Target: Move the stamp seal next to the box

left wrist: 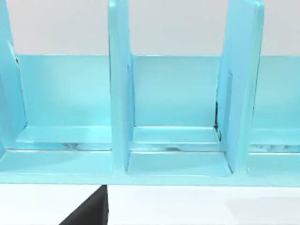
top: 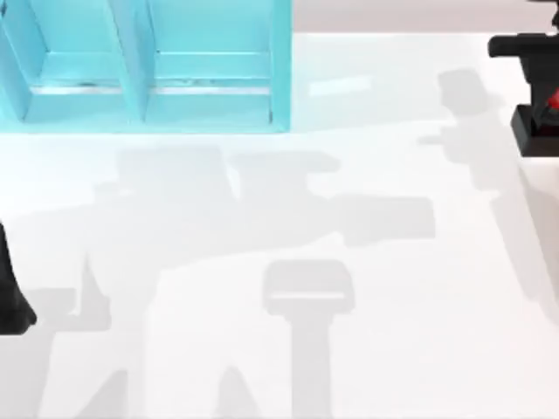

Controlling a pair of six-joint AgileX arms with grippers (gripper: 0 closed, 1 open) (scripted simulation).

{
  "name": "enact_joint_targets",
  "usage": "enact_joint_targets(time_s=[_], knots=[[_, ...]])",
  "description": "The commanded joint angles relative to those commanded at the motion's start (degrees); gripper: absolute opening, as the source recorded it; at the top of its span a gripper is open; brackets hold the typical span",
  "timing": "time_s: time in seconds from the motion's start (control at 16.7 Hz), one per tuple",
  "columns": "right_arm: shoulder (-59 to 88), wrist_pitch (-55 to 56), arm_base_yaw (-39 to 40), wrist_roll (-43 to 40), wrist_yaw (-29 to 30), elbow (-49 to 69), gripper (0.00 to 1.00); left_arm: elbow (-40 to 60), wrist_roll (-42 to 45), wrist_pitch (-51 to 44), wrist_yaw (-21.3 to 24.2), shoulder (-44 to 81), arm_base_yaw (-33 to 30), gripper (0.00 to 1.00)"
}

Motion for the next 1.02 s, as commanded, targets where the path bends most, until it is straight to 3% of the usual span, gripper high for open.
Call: enact_joint_targets(time_s=[0.18,0.54,1.02], knots=[[-2.82,-0.28,-3.98,-3.87,-0.45,-2.61,0.00,0.00,0.00,0.00,0.00,0.00,0.00,1.00],[-2.78,0.70,-3.94,-3.88,-0.38,-3.43,0.00,0.00,0.00,0.00,0.00,0.00,0.00,1.00],[-3.20,14.39,-3.89,-3.81,-0.42,-17.73,0.00,0.00,0.00,0.00,0.00,0.00,0.00,1.00]])
